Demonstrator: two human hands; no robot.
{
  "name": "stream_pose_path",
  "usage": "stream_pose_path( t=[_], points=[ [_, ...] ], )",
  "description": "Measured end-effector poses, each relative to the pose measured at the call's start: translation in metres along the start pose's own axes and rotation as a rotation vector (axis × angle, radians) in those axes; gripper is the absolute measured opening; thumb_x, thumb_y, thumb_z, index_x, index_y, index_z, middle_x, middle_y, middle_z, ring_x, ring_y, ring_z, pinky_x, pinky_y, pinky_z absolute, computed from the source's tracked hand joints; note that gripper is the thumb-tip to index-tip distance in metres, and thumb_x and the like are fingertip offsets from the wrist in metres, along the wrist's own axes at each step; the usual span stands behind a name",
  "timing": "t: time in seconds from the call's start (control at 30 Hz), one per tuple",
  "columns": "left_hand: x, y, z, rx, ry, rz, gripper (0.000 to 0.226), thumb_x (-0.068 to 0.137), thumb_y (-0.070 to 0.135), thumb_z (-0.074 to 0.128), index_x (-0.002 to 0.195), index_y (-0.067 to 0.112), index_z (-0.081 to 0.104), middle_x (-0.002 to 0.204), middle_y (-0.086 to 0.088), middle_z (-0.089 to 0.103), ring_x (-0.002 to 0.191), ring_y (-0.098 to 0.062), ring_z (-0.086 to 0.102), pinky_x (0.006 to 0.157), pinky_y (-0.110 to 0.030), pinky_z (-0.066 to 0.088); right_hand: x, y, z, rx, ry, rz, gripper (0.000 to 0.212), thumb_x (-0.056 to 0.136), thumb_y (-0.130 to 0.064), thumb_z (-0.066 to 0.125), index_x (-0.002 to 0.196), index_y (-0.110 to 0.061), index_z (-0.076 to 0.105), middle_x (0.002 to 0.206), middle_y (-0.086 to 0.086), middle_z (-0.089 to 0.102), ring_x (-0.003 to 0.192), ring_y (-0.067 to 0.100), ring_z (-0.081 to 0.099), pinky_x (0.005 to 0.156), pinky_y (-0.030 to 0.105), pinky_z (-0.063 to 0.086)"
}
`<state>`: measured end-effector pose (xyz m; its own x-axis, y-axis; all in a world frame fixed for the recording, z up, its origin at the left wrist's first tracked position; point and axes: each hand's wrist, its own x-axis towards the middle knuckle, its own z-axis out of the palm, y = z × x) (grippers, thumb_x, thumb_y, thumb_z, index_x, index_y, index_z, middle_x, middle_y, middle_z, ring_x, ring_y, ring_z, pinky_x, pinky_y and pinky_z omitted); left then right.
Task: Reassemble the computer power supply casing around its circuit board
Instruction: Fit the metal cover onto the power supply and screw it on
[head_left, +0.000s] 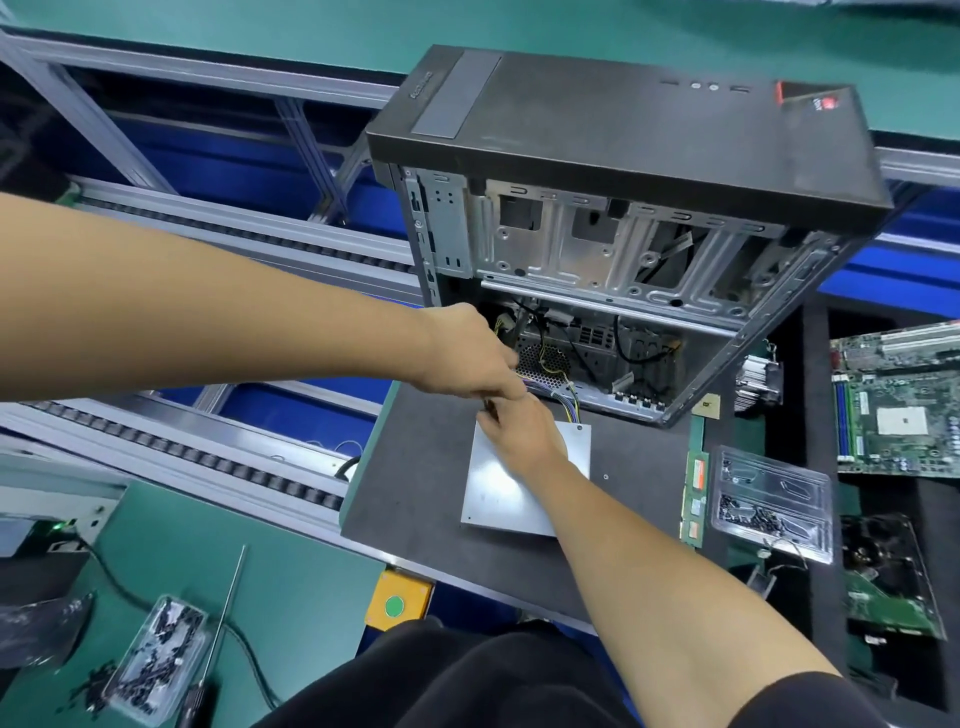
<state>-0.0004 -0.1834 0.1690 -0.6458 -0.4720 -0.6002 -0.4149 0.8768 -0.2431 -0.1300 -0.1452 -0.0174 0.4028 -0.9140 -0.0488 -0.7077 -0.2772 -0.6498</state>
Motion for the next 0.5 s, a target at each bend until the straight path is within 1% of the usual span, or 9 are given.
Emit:
stream_pose_path(
  t=[0.07, 0.1, 0.17, 0.2, 0.27, 0.33, 0.4, 0.43, 0.5],
  points=[
    [0.0, 0.002, 0.003, -0.069, 0.018, 0.002, 0.027, 0.093, 0.011, 0.053, 0.111, 0.031, 0.053, 0.111, 0.003, 0.04, 0.086, -0.024, 0.053, 0.05, -0.032, 0.03, -0.001, -0.001, 0.0, 0.026, 0.037, -0.011, 0.019, 0.083, -0.031, 0.045, 0.099, -0.041, 0.048, 0.08, -0.004, 0.063, 0.073, 0.025, 0.046, 0.063, 0.032, 0.03],
    [0.0, 0.005, 0.005, -0.144, 0.034, -0.044, 0.024, 0.092, 0.016, 0.054, 0.111, 0.03, 0.052, 0.111, 0.003, 0.04, 0.084, -0.023, 0.053, 0.051, -0.032, 0.031, 0.0, 0.0, 0.0, 0.011, 0.033, -0.008, 0.015, 0.084, -0.031, 0.044, 0.097, -0.035, 0.051, 0.081, -0.001, 0.065, 0.073, 0.027, 0.048, 0.062, 0.032, 0.03],
    [0.002, 0.008, 0.008, -0.325, 0.09, -0.218, 0.024, 0.097, 0.039, 0.048, 0.118, 0.029, 0.046, 0.102, 0.004, 0.046, 0.071, -0.022, 0.047, 0.055, -0.032, 0.034, 0.001, -0.001, -0.001, -0.03, 0.022, -0.025, 0.007, 0.085, -0.03, 0.044, 0.084, -0.027, 0.051, 0.077, 0.005, 0.063, 0.074, 0.035, 0.053, 0.062, 0.033, 0.029],
    [0.002, 0.008, 0.009, -0.351, 0.099, -0.298, 0.029, 0.099, 0.047, 0.042, 0.121, 0.027, 0.043, 0.091, 0.003, 0.047, 0.064, -0.022, 0.044, 0.057, -0.033, 0.036, 0.002, 0.0, -0.001, -0.027, 0.023, -0.027, 0.005, 0.084, -0.028, 0.045, 0.082, -0.028, 0.049, 0.073, 0.002, 0.059, 0.073, 0.035, 0.054, 0.063, 0.033, 0.029],
    [0.004, 0.004, 0.012, -0.312, 0.049, -0.364, 0.033, 0.106, 0.046, 0.035, 0.122, 0.018, 0.043, 0.078, 0.0, 0.046, 0.059, -0.023, 0.042, 0.058, -0.037, 0.039, 0.0, -0.006, -0.005, 0.002, 0.009, -0.006, 0.013, 0.081, -0.024, 0.048, 0.079, -0.036, 0.041, 0.065, -0.01, 0.047, 0.07, 0.027, 0.049, 0.063, 0.033, 0.028],
    [0.002, 0.001, 0.014, -0.33, 0.006, -0.317, 0.032, 0.108, 0.042, 0.038, 0.124, 0.014, 0.041, 0.076, -0.002, 0.046, 0.06, -0.024, 0.043, 0.057, -0.037, 0.038, -0.001, -0.008, -0.006, 0.003, 0.007, -0.005, 0.018, 0.078, -0.024, 0.047, 0.083, -0.039, 0.039, 0.061, -0.012, 0.045, 0.067, 0.022, 0.043, 0.061, 0.034, 0.032],
    [0.001, -0.001, 0.016, -0.297, 0.002, -0.235, 0.028, 0.107, 0.038, 0.042, 0.124, 0.015, 0.039, 0.078, -0.004, 0.051, 0.062, -0.025, 0.047, 0.055, -0.037, 0.038, -0.004, -0.009, -0.008, 0.008, 0.019, 0.003, 0.015, 0.074, -0.025, 0.04, 0.087, -0.031, 0.045, 0.064, -0.01, 0.048, 0.07, 0.021, 0.042, 0.064, 0.034, 0.041],
    [0.0, -0.002, 0.016, -0.283, -0.005, -0.211, 0.026, 0.107, 0.037, 0.043, 0.123, 0.016, 0.039, 0.085, -0.006, 0.057, 0.068, -0.026, 0.051, 0.057, -0.038, 0.041, -0.005, -0.008, -0.008, 0.022, 0.051, -0.005, 0.014, 0.073, -0.023, 0.038, 0.084, -0.028, 0.045, 0.068, -0.009, 0.049, 0.071, 0.021, 0.042, 0.068, 0.036, 0.043],
    [0.0, -0.002, 0.018, -0.283, 0.006, -0.174, 0.021, 0.106, 0.037, 0.044, 0.12, 0.021, 0.043, 0.101, -0.002, 0.062, 0.081, -0.025, 0.054, 0.063, -0.037, 0.044, -0.005, -0.005, -0.008, 0.015, 0.135, -0.025, 0.014, 0.072, -0.014, 0.038, 0.076, -0.026, 0.045, 0.076, -0.008, 0.051, 0.072, 0.02, 0.045, 0.08, 0.039, 0.04]
  ],
)
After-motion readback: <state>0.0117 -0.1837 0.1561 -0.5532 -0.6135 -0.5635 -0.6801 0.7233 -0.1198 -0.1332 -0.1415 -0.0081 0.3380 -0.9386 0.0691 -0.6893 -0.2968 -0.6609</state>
